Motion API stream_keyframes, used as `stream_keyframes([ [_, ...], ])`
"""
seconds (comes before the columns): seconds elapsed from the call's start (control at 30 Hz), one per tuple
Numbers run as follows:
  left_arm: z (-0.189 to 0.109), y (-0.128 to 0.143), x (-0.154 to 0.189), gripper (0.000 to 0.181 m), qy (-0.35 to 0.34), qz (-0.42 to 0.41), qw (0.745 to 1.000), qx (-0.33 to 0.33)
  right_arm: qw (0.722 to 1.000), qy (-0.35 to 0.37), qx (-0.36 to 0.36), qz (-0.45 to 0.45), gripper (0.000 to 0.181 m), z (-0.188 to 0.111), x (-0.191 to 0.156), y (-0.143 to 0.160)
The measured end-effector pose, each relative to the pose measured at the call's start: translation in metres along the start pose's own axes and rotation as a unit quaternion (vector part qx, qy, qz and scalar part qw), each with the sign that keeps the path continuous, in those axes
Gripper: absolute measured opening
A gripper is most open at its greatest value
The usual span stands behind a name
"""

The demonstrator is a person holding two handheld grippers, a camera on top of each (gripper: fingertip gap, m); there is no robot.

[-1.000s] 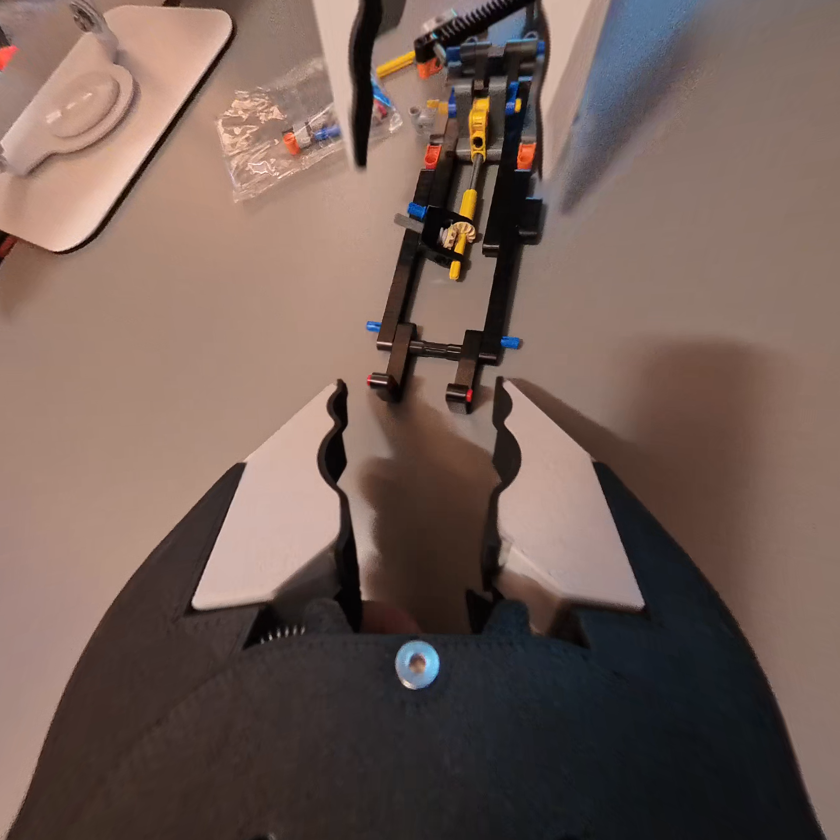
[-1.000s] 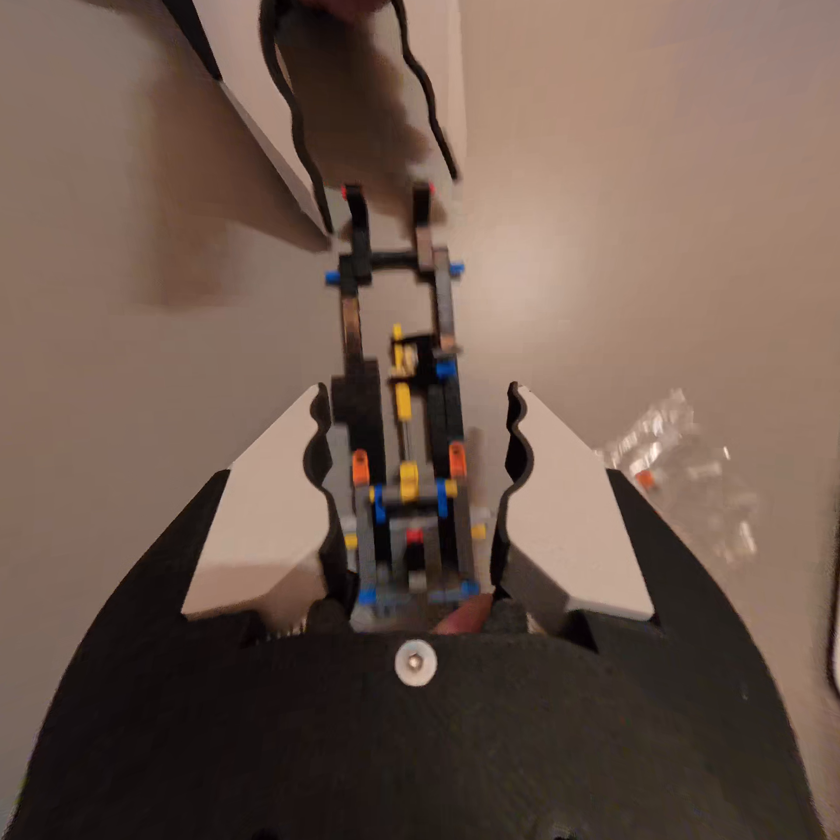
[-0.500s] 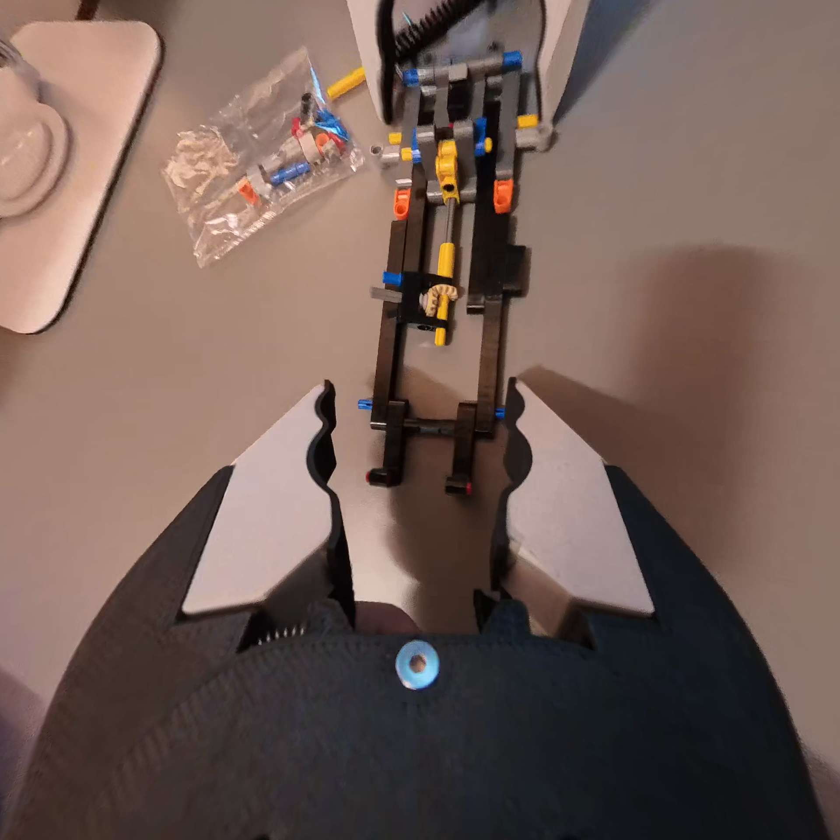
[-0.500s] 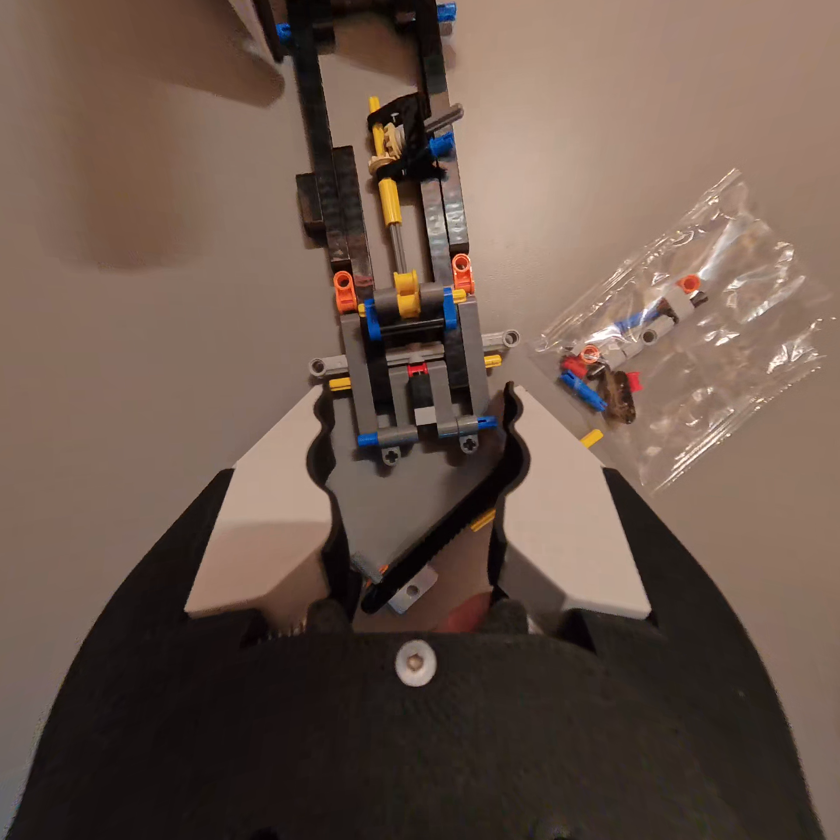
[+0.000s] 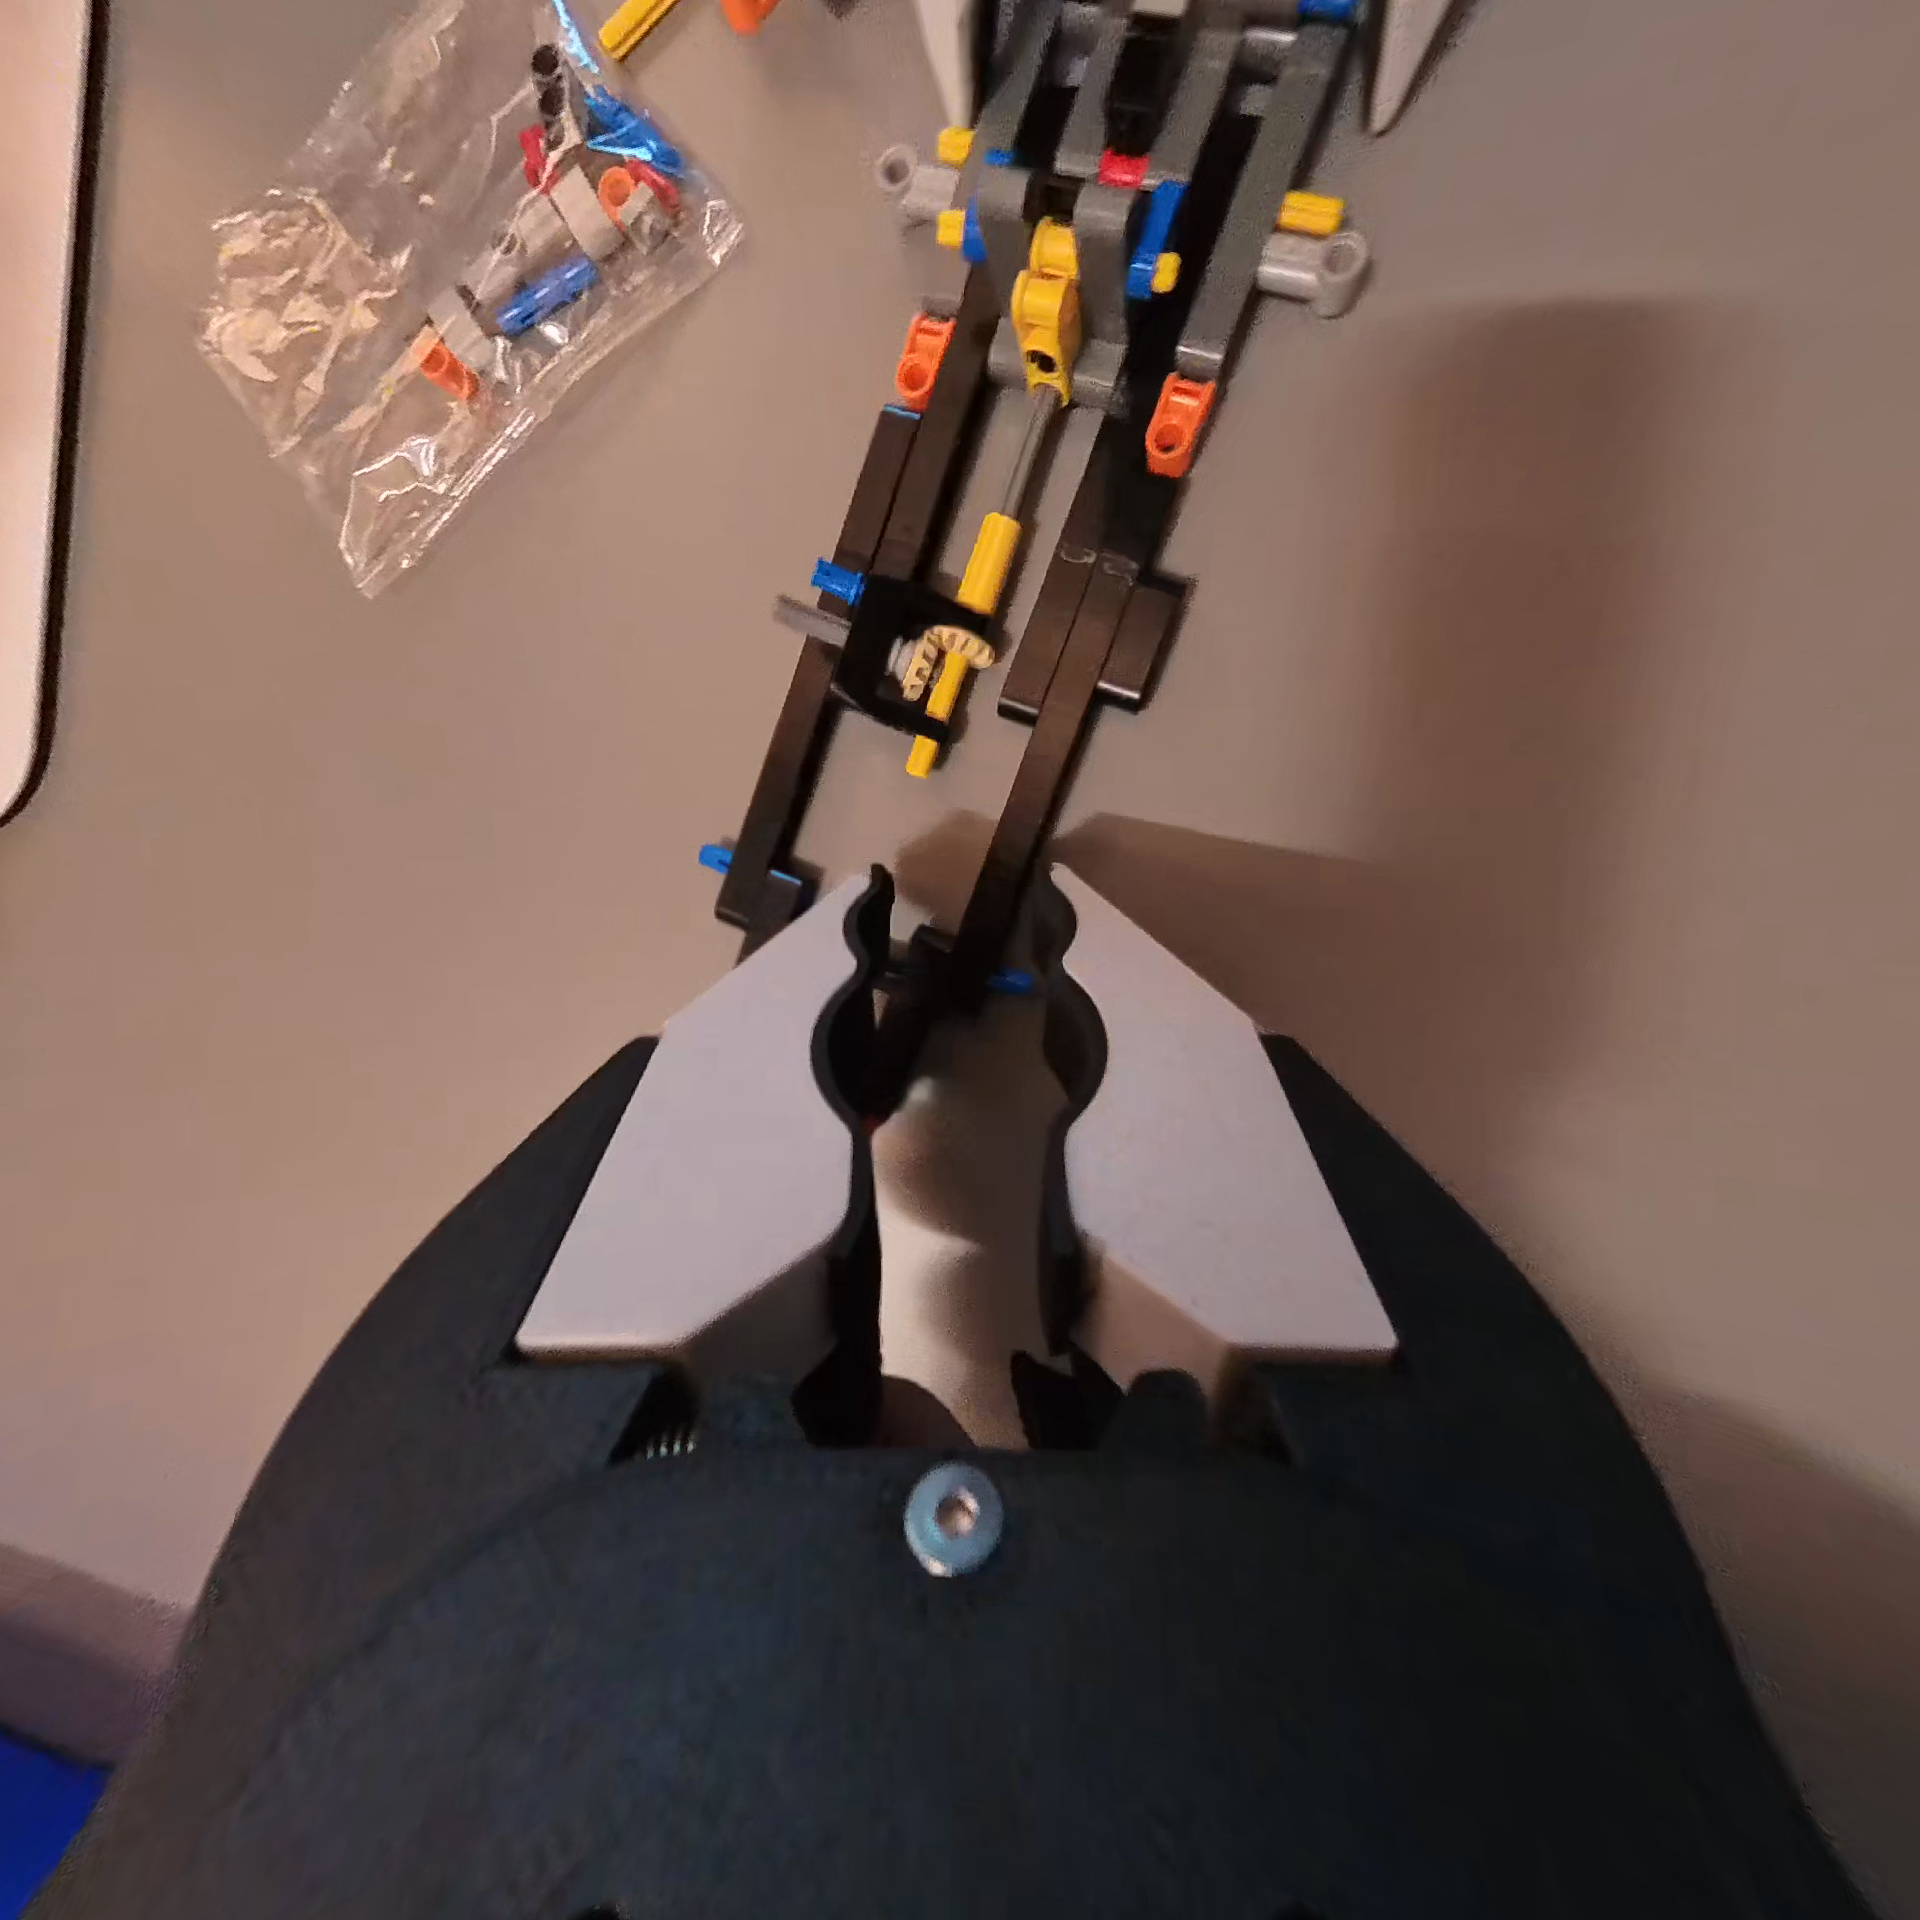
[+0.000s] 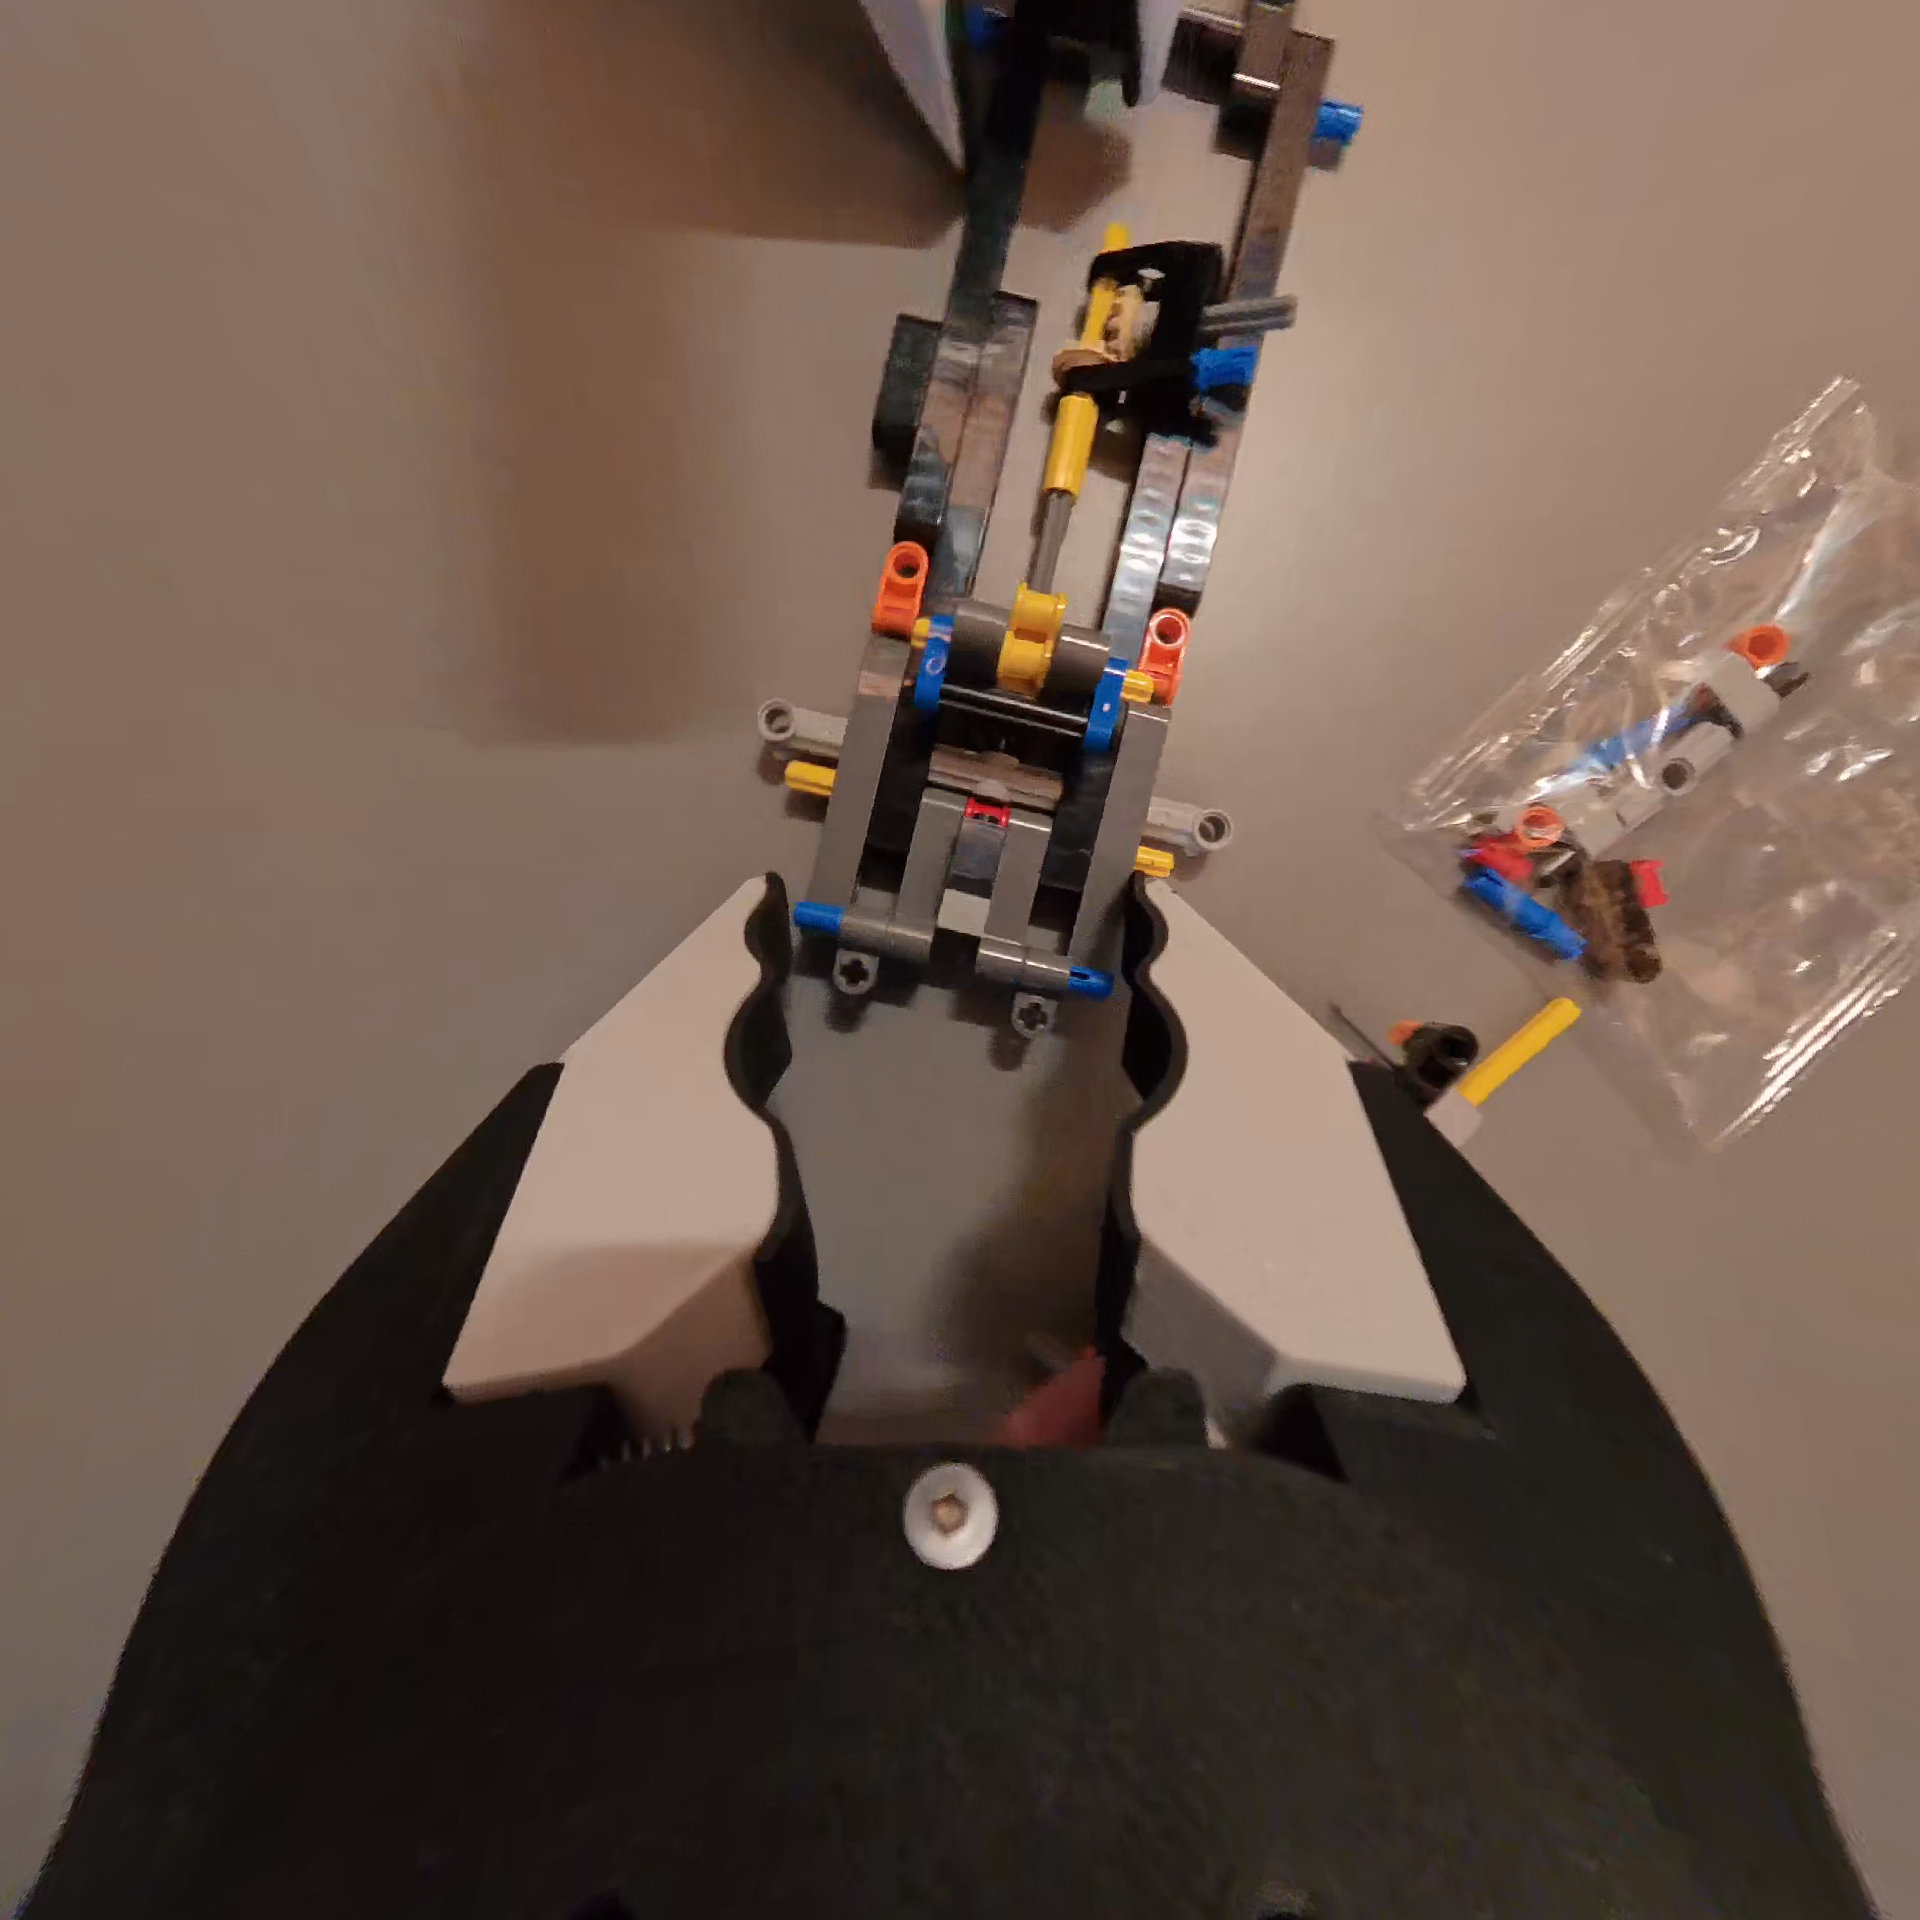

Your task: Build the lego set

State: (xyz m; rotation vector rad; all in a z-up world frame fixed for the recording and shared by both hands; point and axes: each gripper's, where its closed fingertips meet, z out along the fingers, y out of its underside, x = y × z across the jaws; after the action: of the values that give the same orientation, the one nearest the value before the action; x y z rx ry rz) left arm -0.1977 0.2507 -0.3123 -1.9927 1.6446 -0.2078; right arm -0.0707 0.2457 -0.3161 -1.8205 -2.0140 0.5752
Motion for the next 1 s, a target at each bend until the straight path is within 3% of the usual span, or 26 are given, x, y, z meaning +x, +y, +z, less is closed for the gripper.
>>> stream_keyframes([
  [0.47, -0.003, 0.007, -0.014, 0.021, -0.035, 0.014, 0.999, -0.002, 0.998, -0.022, 0.050, 0.025, 0.066, 0.014, -0.080, -0.028],
  [0.6, -0.014, 0.012, -0.014, 0.024, -0.056, -0.021, 0.998, 0.019, 0.995, -0.039, 0.078, 0.046, 0.064, -0.001, -0.071, -0.028],
  [0.73, -0.021, 0.014, -0.009, 0.025, -0.070, -0.078, 0.993, 0.049, 0.992, -0.022, 0.103, 0.067, 0.058, -0.011, -0.040, -0.034],
  [0.83, -0.020, 0.016, -0.003, 0.027, -0.075, -0.116, 0.989, 0.053, 0.990, -0.004, 0.104, 0.091, 0.044, -0.005, -0.016, -0.038],
  [1.0, -0.016, 0.009, 0.009, 0.034, -0.051, -0.161, 0.982, 0.081, 0.990, -0.047, 0.088, 0.098, 0.049, 0.013, -0.022, -0.039],
])
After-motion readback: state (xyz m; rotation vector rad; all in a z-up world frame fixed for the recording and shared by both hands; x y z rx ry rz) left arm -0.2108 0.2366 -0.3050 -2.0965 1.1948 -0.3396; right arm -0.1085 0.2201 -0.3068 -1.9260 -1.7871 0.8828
